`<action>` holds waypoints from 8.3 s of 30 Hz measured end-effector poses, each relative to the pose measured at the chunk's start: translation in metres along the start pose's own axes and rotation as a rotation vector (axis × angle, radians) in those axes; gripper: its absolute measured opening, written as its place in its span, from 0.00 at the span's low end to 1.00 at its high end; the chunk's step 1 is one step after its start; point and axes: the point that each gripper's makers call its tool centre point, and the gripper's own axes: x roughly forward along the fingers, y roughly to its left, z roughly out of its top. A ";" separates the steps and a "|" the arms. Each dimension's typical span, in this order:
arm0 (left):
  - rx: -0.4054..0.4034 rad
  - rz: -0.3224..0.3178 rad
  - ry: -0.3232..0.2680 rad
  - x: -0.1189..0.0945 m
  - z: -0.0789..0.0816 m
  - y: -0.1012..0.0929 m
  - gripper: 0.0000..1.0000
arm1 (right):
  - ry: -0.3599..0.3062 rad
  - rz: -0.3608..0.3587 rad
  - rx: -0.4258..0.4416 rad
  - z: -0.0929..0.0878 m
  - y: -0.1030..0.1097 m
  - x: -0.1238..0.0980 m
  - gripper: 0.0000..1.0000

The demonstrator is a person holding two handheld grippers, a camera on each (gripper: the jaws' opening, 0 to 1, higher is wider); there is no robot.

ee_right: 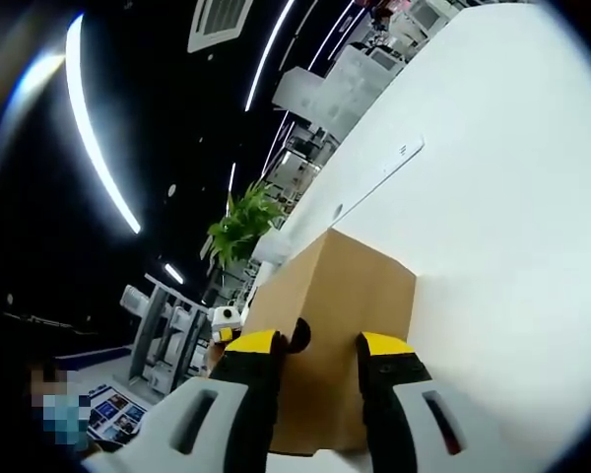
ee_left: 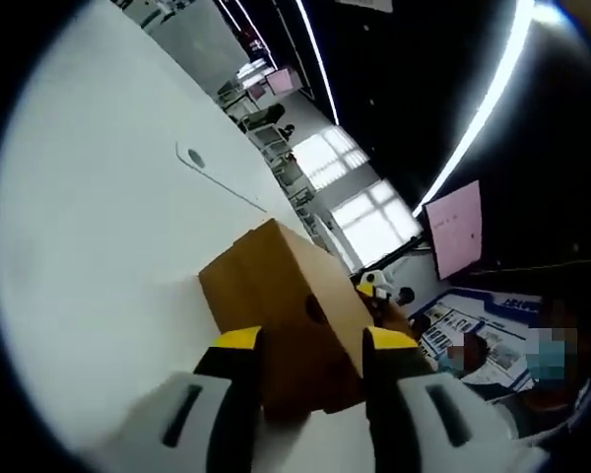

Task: Operate the shoe box by opening the lid, removing the specified soft item, and placing it in the target area until the item is outside and the box remains undamaged.

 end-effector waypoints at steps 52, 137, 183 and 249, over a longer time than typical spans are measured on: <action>1.695 0.425 0.289 0.052 -0.062 -0.112 0.61 | -0.006 0.020 0.006 0.001 -0.001 -0.001 0.31; 2.216 0.740 0.452 0.089 -0.075 -0.051 0.32 | -0.040 0.038 0.042 0.003 -0.002 -0.002 0.30; 2.207 0.717 0.446 0.088 -0.075 -0.051 0.31 | -0.202 -0.275 -1.292 -0.003 0.122 -0.065 0.51; 2.179 0.744 0.427 0.087 -0.076 -0.052 0.30 | 0.132 -0.752 -2.252 -0.083 0.076 0.031 0.51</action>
